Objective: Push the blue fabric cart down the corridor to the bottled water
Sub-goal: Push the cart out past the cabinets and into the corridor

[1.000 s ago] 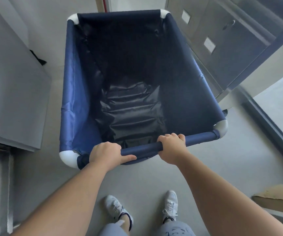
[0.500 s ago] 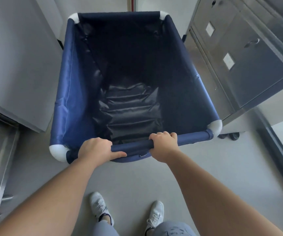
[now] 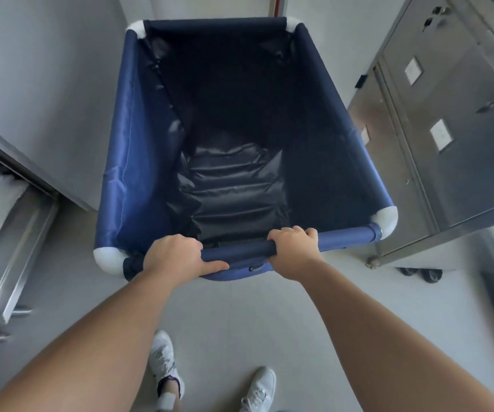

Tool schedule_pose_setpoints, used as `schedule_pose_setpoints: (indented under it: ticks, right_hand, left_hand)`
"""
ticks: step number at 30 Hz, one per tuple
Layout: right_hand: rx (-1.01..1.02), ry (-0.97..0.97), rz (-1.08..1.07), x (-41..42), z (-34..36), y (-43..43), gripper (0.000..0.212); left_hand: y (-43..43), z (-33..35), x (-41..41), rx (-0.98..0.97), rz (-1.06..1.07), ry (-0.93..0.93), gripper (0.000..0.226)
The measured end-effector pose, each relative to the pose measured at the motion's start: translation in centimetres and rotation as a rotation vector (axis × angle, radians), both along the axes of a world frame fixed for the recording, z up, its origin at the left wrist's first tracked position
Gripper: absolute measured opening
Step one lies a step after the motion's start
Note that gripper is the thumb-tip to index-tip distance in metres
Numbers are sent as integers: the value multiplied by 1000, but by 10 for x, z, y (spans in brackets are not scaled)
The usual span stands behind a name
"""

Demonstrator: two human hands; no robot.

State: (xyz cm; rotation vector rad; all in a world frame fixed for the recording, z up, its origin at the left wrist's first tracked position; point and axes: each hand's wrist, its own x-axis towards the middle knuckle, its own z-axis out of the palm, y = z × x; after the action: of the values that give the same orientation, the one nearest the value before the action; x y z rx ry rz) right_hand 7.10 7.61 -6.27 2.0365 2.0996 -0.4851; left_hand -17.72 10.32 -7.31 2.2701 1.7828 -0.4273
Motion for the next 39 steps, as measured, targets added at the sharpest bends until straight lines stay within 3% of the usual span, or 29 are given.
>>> schedule_pose_setpoints:
  ticks: [16,39]
  right_hand:
    - [21,-8,79,14,-3,81,21]
    - [8,-48,146,4,1,250,19]
  left_hand:
    - [63,-3,13,-8,81,32,73]
    - [221,-2,-1,4,103,-46,72]
